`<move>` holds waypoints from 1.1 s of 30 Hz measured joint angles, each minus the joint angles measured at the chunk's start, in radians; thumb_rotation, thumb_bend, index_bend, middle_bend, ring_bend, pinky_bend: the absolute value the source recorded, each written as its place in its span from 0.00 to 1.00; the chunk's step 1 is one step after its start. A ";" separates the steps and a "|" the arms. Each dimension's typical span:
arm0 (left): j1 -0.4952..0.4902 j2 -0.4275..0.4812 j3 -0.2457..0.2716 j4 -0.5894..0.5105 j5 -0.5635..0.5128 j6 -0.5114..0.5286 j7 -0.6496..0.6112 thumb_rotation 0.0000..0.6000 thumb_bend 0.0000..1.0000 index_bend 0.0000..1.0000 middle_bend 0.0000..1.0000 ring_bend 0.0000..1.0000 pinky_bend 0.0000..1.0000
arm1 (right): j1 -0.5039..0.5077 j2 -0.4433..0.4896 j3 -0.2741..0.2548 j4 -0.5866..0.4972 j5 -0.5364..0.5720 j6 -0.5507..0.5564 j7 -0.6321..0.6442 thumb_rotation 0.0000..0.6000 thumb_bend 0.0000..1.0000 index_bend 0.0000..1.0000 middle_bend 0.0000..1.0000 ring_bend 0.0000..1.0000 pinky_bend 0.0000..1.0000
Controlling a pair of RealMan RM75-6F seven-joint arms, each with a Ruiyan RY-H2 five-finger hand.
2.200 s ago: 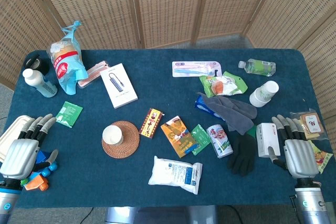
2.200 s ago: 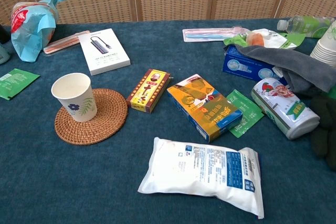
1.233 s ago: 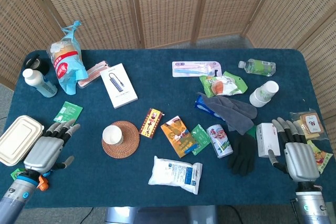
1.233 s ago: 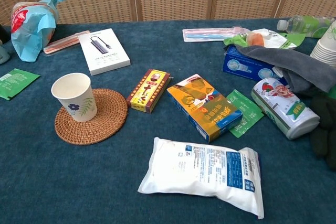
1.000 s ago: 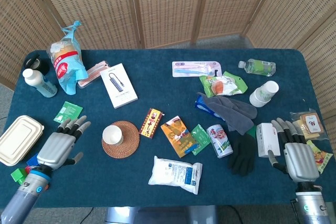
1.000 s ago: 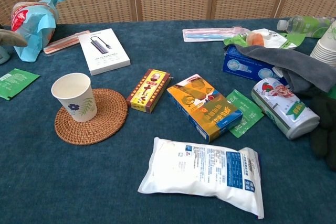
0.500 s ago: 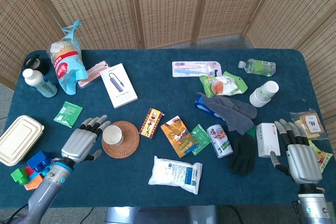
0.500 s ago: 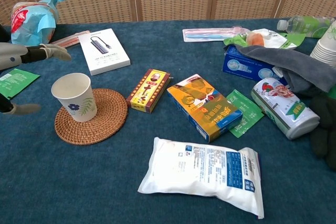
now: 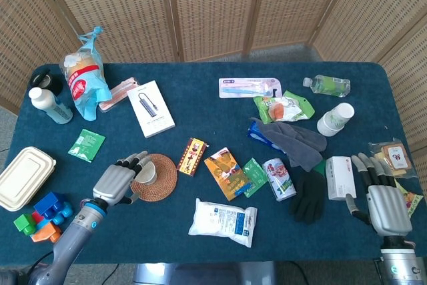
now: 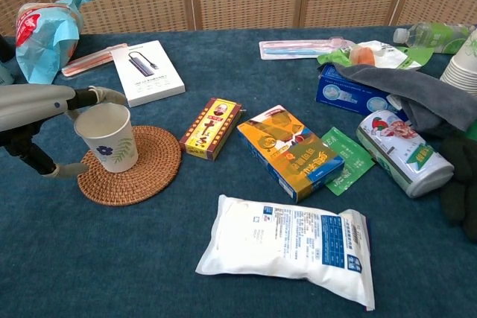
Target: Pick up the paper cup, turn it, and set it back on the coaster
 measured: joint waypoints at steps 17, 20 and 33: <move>-0.028 -0.069 -0.008 0.061 0.018 0.026 -0.043 1.00 0.41 0.19 0.24 0.33 0.41 | 0.001 0.002 0.004 0.004 0.011 -0.010 0.005 1.00 0.45 0.00 0.00 0.00 0.00; -0.028 -0.074 -0.007 0.072 0.025 0.033 -0.052 1.00 0.42 0.20 0.25 0.34 0.43 | 0.003 0.002 0.005 0.002 0.013 -0.013 0.000 1.00 0.45 0.00 0.00 0.00 0.00; -0.044 -0.037 -0.008 0.061 0.044 0.037 -0.043 1.00 0.43 0.22 0.30 0.40 0.48 | 0.001 0.006 0.006 -0.006 0.013 -0.011 -0.005 1.00 0.45 0.00 0.00 0.00 0.00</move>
